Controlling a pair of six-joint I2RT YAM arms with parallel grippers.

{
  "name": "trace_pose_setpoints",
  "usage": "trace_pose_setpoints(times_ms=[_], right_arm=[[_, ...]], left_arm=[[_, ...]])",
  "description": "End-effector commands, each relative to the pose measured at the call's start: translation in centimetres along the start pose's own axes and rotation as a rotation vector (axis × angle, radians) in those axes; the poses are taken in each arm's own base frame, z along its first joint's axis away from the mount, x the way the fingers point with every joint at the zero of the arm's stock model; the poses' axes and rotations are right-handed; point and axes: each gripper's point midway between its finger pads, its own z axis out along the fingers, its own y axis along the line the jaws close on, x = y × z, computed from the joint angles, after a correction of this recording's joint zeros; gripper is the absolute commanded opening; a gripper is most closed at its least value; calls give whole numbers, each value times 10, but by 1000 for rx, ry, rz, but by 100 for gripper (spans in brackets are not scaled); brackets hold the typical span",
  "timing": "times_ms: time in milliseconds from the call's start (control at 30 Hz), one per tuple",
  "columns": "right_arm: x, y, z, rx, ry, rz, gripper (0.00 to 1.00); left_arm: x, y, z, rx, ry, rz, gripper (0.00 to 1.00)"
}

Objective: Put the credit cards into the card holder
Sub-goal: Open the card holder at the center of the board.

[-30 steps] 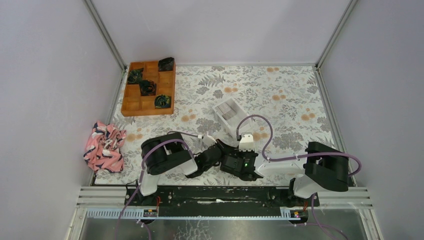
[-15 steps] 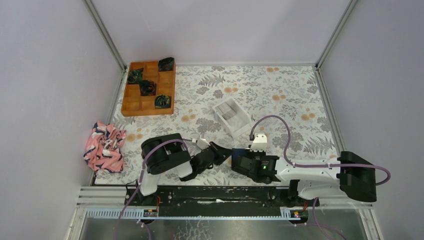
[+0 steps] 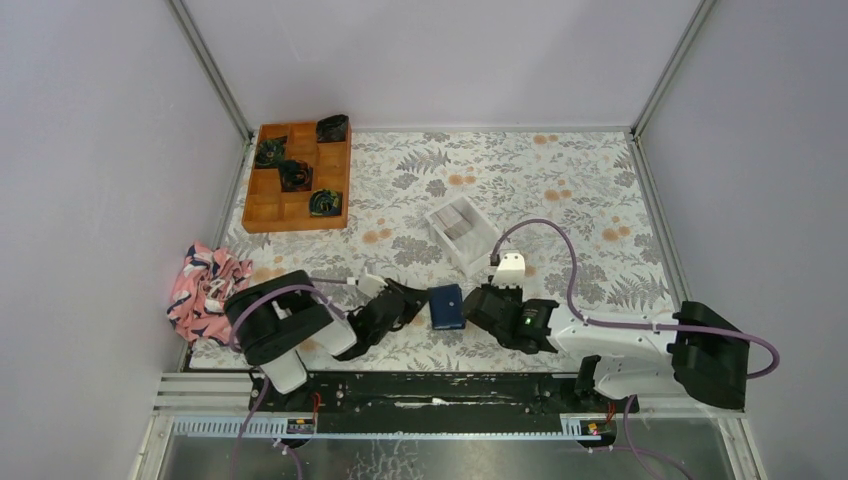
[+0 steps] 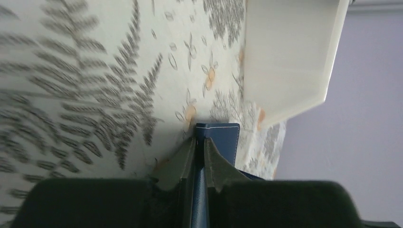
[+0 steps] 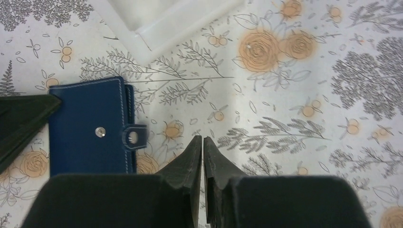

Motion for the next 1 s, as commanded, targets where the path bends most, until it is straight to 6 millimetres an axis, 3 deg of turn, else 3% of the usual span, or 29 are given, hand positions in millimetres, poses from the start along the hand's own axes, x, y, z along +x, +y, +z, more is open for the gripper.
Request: trace_pose_setpoints(times_ms=[0, 167, 300, 367, 467, 600, 833, 967], right_arm=[[-17, 29, 11, -69, -12, 5, 11], [-14, 38, 24, -83, 9, -8, 11], [-16, 41, 26, -97, -1, -18, 17], [-21, 42, 25, -101, -14, -36, 24], [-36, 45, 22, -105, -50, -54, 40], [-70, 52, 16, -111, -111, -65, 57], [-138, 52, 25, -122, -193, -55, 65], [-170, 56, 42, -193, -197, -79, 70]], left_arm=[[-51, 140, -37, -516, -103, 318, 14], [-65, 128, -30, -516, -124, 349, 22], [-73, 119, -28, -520, -143, 387, 47], [-77, 111, -27, -513, -155, 404, 63], [-84, 95, -27, -504, -182, 436, 76], [-94, 80, -32, -491, -224, 445, 82], [-100, 54, -32, -417, -242, 428, 83], [-102, 32, -23, -376, -221, 419, 83]])
